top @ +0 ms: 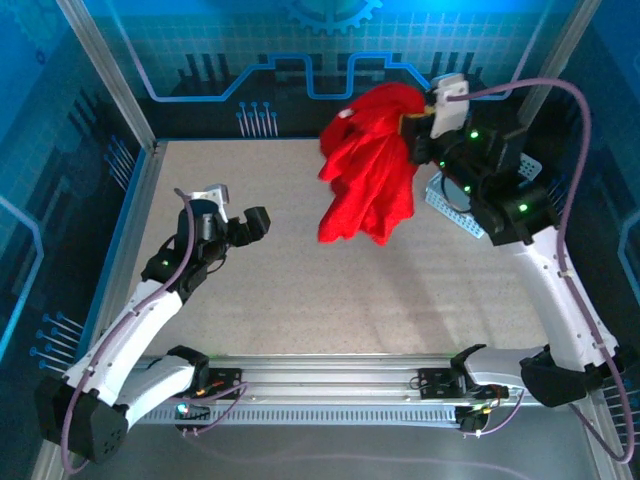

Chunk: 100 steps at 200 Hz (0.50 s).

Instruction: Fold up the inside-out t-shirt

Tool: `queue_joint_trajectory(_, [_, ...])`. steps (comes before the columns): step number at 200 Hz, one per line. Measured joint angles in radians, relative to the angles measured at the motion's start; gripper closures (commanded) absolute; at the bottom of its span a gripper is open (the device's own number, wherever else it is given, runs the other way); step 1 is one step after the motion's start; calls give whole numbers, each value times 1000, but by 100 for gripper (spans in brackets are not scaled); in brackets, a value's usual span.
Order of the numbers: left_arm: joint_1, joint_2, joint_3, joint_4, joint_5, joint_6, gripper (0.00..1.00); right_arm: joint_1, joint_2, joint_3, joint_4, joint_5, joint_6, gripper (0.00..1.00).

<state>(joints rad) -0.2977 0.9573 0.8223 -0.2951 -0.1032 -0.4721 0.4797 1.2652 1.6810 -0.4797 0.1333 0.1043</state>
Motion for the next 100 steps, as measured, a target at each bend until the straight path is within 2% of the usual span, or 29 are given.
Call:
queue_joint_trajectory(14, [0, -10, -1, 0, 0, 0, 1, 47, 12, -83, 10, -1, -1, 88])
queue_joint_trajectory(41, [0, -18, -21, 1, 0, -5, 1, 120, 88, -288, 40, 11, 9, 48])
queue_joint_trajectory(45, [0, -15, -26, 0, 0, -6, 1, 130, 105, -320, 40, 18, 23, 46])
queue_joint_trajectory(71, [-3, 34, -35, -7, 7, -27, 1, 175, 197, -480, 29, 77, 56, 34])
queue_joint_trajectory(100, [-60, 153, -30, -15, 8, -31, 1, 147, 203, -550, 9, 106, 94, 29])
